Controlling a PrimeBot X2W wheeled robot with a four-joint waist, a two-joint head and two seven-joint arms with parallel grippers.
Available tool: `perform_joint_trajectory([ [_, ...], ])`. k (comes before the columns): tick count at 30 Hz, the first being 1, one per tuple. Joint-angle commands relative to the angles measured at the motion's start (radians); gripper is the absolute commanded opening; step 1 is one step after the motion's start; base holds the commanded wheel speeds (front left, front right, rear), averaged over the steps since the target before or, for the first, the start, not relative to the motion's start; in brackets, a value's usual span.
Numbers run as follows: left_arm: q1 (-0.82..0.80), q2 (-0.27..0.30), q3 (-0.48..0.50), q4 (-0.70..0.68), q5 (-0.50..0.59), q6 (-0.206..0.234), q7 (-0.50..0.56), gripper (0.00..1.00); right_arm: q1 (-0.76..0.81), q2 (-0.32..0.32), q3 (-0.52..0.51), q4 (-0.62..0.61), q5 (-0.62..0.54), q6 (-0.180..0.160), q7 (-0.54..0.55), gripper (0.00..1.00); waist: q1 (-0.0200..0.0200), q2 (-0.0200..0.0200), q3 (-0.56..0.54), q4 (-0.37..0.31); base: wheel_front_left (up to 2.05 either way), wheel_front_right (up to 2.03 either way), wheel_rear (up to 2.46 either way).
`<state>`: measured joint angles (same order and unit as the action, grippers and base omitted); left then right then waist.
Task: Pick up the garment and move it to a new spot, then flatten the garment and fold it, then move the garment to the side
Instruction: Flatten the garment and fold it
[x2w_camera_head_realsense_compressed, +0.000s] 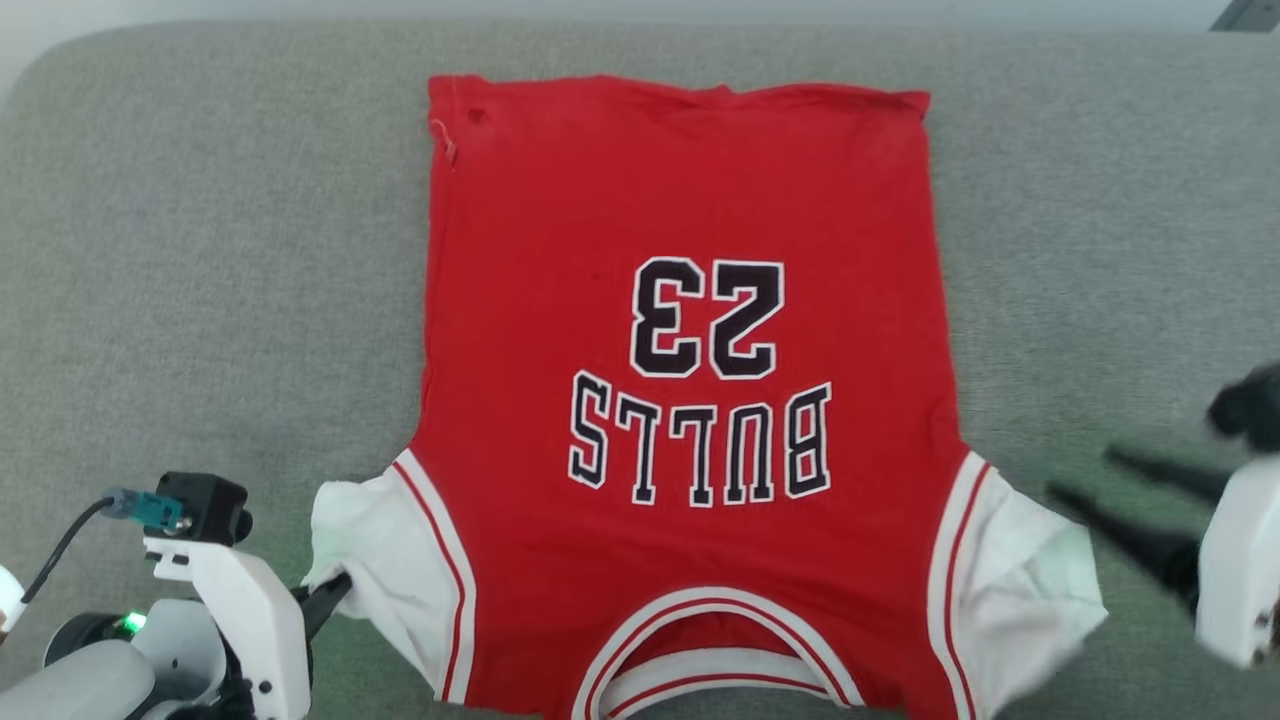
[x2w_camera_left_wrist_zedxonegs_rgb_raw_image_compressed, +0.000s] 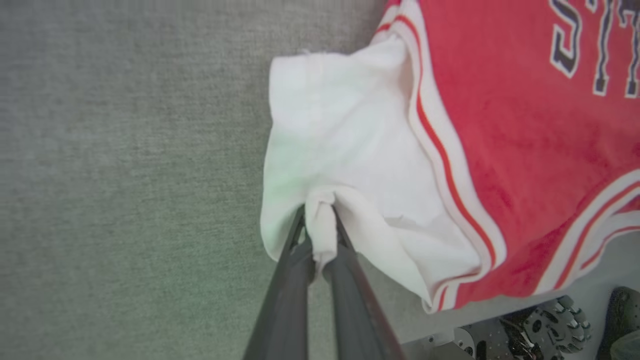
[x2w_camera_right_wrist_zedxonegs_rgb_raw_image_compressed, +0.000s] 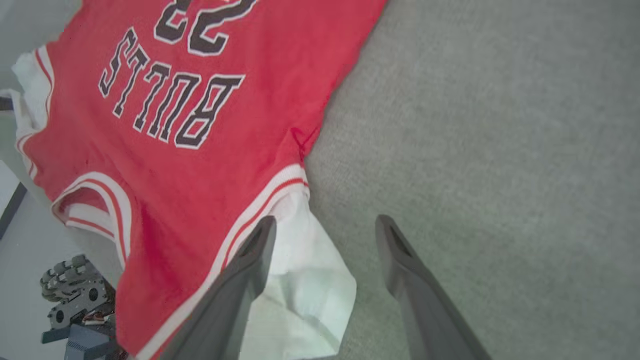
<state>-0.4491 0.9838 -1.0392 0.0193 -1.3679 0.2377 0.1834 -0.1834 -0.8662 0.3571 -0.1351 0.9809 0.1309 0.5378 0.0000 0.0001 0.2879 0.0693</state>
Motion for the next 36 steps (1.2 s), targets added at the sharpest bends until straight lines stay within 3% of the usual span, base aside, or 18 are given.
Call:
perform_joint_trajectory([
  [1, -0.017, -0.004, 0.009, -0.008, 0.007, -0.001, -0.015, 0.0, -0.005, 0.027, -0.06, -0.032, -0.045, 0.0, 0.023, 1.0, 0.0, -0.0001, 0.015, 0.01, 0.0, 0.0, 0.0],
  [6, -0.047, -0.026, 0.015, -0.028, 0.037, -0.006, -0.028, 0.0, -0.096, 0.176, -0.242, -0.084, -0.215, 0.0, 0.09, 1.0, 0.0, -0.0001, 0.061, 0.04, 0.0, 0.0, 0.0],
  [13, -0.109, -0.081, 0.01, -0.022, 0.073, -0.027, -0.018, 0.0, -0.359, 0.339, -0.292, 0.038, -0.401, 0.0, 0.138, 1.0, 0.0, -0.0001, 0.135, 0.106, 0.0, 0.0, 0.0],
  [17, -0.15, -0.123, 0.002, -0.002, 0.097, -0.049, -0.009, 0.0, -0.501, 0.371, -0.282, 0.2, -0.449, 0.0, 0.168, 1.0, 0.0, -0.0001, 0.172, 0.154, 0.0, 0.0, 0.0],
  [28, -0.224, -0.227, -0.023, 0.077, 0.132, -0.112, 0.004, 0.0, -0.765, 0.372, -0.264, 0.606, -0.519, 0.0, 0.252, 1.0, 0.0, -0.0001, 0.257, 0.266, 0.0, 0.0, 0.0],
  [33, -0.245, -0.269, -0.032, 0.13, 0.138, -0.139, 0.002, 0.0, -0.784, 0.39, -0.247, 0.787, -0.519, 0.0, 0.368, 1.0, 0.0, -0.0001, 0.279, 0.298, 0.0, 0.0, 0.0],
  [36, -0.247, -0.282, -0.033, 0.155, 0.134, -0.15, 0.0, 0.0, -0.749, 0.407, -0.224, 0.892, -0.514, -0.001, 0.494, 1.0, 0.0, -0.0001, 0.282, 0.305, 0.0, 0.0, 0.0],
])
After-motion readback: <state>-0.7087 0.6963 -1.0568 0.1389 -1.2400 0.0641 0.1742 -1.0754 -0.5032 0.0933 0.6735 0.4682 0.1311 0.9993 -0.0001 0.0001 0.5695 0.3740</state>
